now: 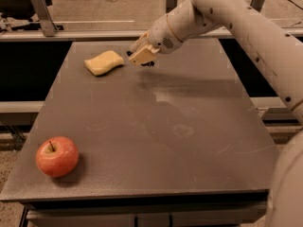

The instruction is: Move rxbar blueberry near apple

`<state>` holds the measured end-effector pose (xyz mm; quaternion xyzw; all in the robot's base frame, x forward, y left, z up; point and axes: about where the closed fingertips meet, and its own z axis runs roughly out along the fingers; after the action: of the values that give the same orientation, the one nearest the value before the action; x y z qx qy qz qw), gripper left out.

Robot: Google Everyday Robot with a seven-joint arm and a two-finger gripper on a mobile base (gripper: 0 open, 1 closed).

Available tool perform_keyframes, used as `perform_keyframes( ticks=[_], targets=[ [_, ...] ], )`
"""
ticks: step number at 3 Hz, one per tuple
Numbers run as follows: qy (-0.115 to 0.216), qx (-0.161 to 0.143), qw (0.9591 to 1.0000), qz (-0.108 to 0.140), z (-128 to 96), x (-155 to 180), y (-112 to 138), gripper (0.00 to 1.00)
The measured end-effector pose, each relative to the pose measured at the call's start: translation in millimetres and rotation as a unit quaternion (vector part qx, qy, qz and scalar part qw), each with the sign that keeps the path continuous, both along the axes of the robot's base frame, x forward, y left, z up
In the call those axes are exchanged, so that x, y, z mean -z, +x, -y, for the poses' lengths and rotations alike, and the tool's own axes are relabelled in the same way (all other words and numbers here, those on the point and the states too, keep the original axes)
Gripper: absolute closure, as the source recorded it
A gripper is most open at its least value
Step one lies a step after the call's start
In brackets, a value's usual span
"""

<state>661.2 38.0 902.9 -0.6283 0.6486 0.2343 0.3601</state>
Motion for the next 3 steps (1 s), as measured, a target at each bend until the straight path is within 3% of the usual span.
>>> perform_keyframes(
  ticks=[1,2,3],
  targets=[
    [0.025,-0.045,0.9986,0.012,-4.4,-20.3,-45.8,1.0],
    [0.043,-0.103,0.9935,0.024,-15.2,-21.6,-101.9,1.0],
    [0.044,-0.103,0.9935,0.024,-15.2,-21.6,-101.9,1.0]
  ],
)
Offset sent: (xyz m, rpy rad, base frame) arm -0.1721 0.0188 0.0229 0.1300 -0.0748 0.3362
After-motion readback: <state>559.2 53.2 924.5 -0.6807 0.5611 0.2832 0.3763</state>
